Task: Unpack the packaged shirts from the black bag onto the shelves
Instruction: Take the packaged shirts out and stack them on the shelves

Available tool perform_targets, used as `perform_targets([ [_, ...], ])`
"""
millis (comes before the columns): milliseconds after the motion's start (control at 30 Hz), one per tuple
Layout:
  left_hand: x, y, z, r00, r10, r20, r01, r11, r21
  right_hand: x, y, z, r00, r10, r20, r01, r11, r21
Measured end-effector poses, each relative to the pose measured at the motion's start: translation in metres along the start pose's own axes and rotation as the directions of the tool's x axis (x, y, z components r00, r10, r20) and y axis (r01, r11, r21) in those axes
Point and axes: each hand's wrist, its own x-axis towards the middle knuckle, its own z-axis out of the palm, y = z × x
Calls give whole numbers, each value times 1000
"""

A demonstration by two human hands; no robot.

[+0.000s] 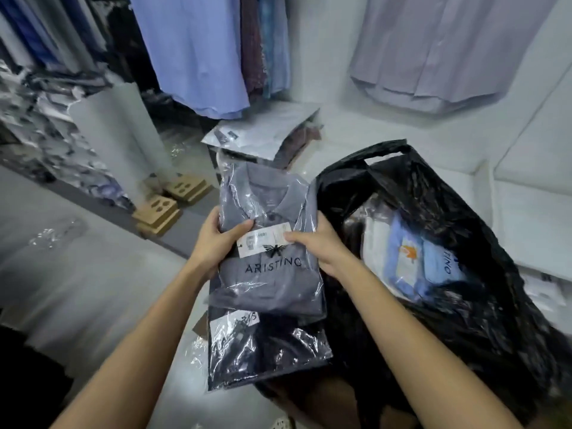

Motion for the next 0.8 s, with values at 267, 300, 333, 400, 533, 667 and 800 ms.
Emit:
perform_targets([
  [267, -17, -100, -47, 936, -351, -15, 345, 910, 229, 2, 92, 38, 974, 227, 9, -200, 874, -444],
  [300, -19, -107, -47, 929, -371, -5, 361, 901, 240, -1, 95, 37, 976, 217, -2, -190, 850, -491],
  [333, -20, -114, -47, 923, -384, -14, 375, 893, 248, -3, 97, 37, 980, 199, -10, -173, 826, -536],
  [400, -23, -117, -44, 919, -392, -44, 388, 879, 277, -6, 98, 38, 991, 135, -9, -112, 782, -613],
  [533, -14, -108, -41, 921, -358, -153, 383, 769, 512, -14, 90, 48, 997, 30, 66, 26, 699, -715],
  [667, 4, -75, -18, 979, -114, -170, 197, 752, 629, -23, 67, 58, 960, -217, 177, 277, 642, -715],
  [800, 15, -24, 36, 979, 202, -36, -155, 842, 516, -26, 30, 48, 903, -412, 123, 387, 653, -651],
])
